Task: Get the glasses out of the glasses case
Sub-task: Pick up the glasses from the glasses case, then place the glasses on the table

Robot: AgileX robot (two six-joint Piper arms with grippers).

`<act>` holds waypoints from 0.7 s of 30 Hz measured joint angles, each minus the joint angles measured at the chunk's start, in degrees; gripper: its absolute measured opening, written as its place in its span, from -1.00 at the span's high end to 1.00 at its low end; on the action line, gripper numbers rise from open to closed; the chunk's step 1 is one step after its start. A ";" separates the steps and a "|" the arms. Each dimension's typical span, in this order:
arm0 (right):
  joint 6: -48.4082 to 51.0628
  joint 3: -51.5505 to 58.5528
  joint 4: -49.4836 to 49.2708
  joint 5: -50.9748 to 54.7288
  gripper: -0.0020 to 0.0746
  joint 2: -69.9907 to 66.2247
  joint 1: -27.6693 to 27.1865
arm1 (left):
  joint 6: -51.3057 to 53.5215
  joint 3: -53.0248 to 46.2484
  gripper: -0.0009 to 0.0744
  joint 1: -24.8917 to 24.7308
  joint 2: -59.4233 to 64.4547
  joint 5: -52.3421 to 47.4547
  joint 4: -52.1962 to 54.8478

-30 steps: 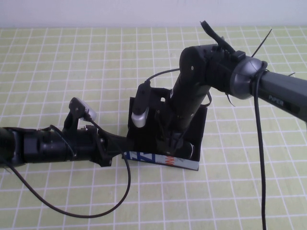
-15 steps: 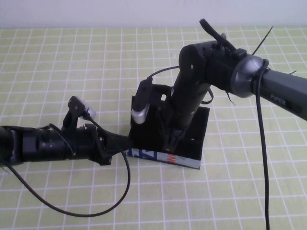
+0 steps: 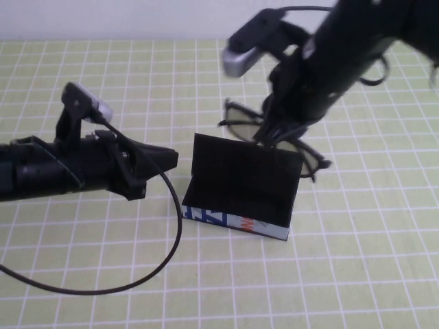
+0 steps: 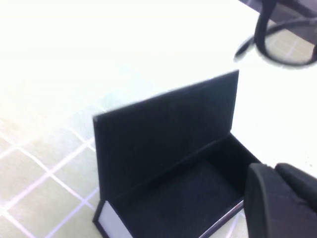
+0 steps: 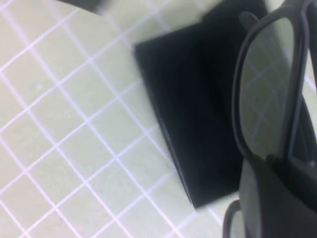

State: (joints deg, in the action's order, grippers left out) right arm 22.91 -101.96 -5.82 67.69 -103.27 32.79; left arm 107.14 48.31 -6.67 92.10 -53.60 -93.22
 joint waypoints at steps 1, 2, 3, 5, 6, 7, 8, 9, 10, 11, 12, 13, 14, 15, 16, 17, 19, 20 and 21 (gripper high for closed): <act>-2.17 1.81 0.00 -0.51 0.91 1.50 -1.24 | -0.80 -0.10 0.99 0.00 -0.99 0.72 0.51; -4.21 4.06 0.00 -1.45 0.91 2.98 -2.66 | -1.91 -0.10 0.99 0.00 -2.16 1.36 1.26; -6.03 6.74 0.03 -2.85 0.91 4.43 -4.22 | -2.86 -0.21 0.99 0.00 -3.22 1.85 1.81; -9.19 12.19 0.03 -6.45 0.91 6.94 -7.09 | -4.23 -0.34 0.99 0.00 -4.75 2.33 2.49; -10.94 15.34 0.03 -8.35 0.91 8.18 -8.62 | -4.68 -0.34 0.99 0.00 -5.38 2.43 2.64; -12.25 17.84 -0.09 -9.83 0.91 9.05 -9.77 | -4.91 -0.34 0.99 0.00 -5.81 2.43 2.67; -13.83 20.87 -0.52 -11.65 0.91 9.96 -11.10 | -5.13 -0.42 0.99 0.00 -6.19 2.43 2.78; -15.38 23.76 -1.20 -13.35 0.91 10.53 -12.30 | -5.23 -0.42 0.99 0.00 -6.44 2.43 2.78; -16.71 25.91 -1.74 -14.78 0.91 10.89 -13.12 | -5.34 -0.42 0.99 0.00 -6.60 2.43 2.81; -17.72 28.46 -2.51 -16.58 0.91 10.99 -13.92 | -5.59 -0.42 0.99 0.00 -6.58 2.43 2.91; -18.39 30.84 -3.29 -18.65 0.91 10.99 -14.40 | -5.64 -0.42 0.99 0.00 -6.73 2.43 2.91; -18.75 33.07 -4.15 -20.69 0.91 10.84 -14.90 | -5.78 -0.42 0.99 0.00 -6.72 2.43 3.03; -19.17 34.97 -5.22 -22.69 0.91 10.38 -15.04 | -5.83 -0.42 0.99 0.00 -6.72 2.43 3.03; -19.39 36.52 -6.28 -24.50 0.91 9.80 -15.09 | -5.91 -0.46 0.99 0.00 -6.72 2.57 3.17; -19.49 37.45 -7.14 -25.73 0.91 9.23 -15.18 | -5.91 -0.46 0.99 0.00 -6.72 2.67 3.25; -19.49 38.26 -8.19 -26.93 0.91 8.33 -15.18 | -6.01 -0.46 0.99 0.00 -6.72 2.67 3.25; -19.49 38.87 -9.80 -28.54 0.91 6.50 -15.18 | -6.05 -0.46 0.99 0.00 -6.72 2.67 3.40; -19.49 39.02 -10.35 -29.33 0.91 5.54 -15.18 | -6.25 -0.46 0.99 0.00 -6.72 2.67 3.40; -19.49 39.02 -10.63 -29.89 0.91 4.62 -15.18 | -6.53 -0.46 0.99 0.00 -6.72 2.67 3.45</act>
State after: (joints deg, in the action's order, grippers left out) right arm 3.43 -62.94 -16.46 37.81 -98.65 17.62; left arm 100.61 47.85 -6.67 85.38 -50.93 -89.78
